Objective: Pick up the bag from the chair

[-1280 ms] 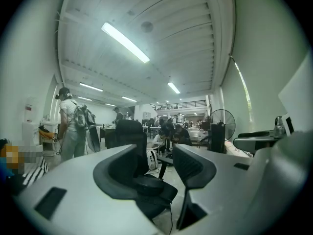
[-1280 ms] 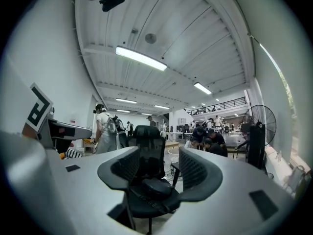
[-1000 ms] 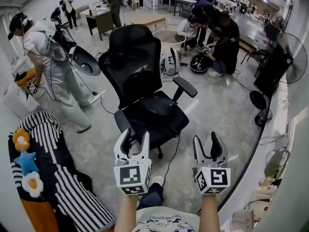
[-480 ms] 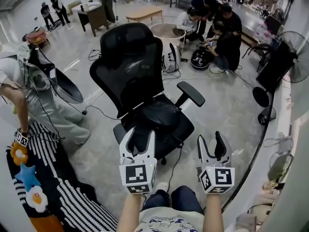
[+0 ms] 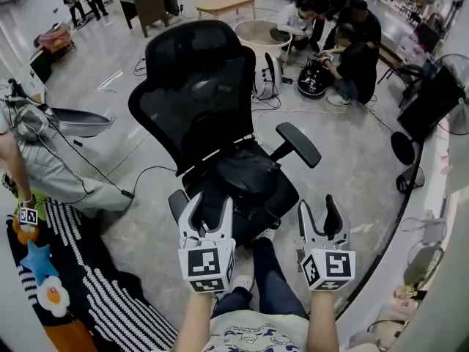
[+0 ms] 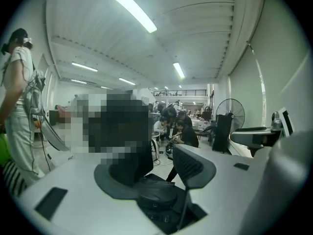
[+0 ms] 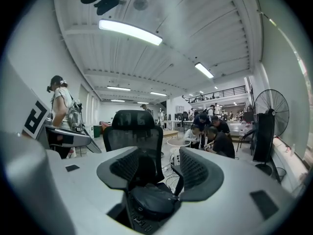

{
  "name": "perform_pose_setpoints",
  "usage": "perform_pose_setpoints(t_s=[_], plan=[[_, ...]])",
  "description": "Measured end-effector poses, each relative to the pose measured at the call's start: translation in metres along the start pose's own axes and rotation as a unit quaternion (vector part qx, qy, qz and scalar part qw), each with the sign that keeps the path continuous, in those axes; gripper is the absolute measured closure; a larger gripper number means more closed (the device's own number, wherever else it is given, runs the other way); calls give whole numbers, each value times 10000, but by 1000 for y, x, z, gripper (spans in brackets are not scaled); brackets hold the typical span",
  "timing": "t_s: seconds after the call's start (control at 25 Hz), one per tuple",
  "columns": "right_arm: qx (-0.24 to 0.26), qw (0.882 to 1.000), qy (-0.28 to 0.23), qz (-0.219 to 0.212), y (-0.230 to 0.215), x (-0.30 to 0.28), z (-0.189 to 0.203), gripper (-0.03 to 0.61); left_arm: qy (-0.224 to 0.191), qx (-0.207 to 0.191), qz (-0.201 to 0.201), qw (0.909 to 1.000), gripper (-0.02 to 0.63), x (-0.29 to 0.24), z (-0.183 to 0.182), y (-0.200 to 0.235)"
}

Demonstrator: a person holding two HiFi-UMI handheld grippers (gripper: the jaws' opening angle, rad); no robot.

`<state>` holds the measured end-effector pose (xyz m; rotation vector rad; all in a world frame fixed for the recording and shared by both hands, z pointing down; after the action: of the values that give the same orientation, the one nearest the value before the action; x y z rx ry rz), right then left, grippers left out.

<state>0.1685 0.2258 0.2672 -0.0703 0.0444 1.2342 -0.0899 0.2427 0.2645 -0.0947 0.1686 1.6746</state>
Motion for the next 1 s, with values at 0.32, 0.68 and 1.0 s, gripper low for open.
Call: perform_pose_setpoints(t_s=[0.32,0.68,1.0], plan=[[-20,9987,157,-483,-31,-110,9,313,111,48,-413,9991,390,-92,-2,12],[-23,9937,505,-1001,-68,-242,19,308,451,185,-614,9969,390,-221,-5,20],[-35,9894,847,-1180,-99,-318,57,310,881,178,-382,9952,390,-314,20,22]])
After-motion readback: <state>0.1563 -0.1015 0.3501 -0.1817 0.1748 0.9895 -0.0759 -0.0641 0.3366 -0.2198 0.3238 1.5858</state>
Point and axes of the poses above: the fingertips, and each gripper's own axes: x backward along the fingers, y to its left, z out of its underside, the point moved 9 cm from there along x, backward along the fingers, and after that the axes turned 6 degrees about -y, right-handed, at the moved point
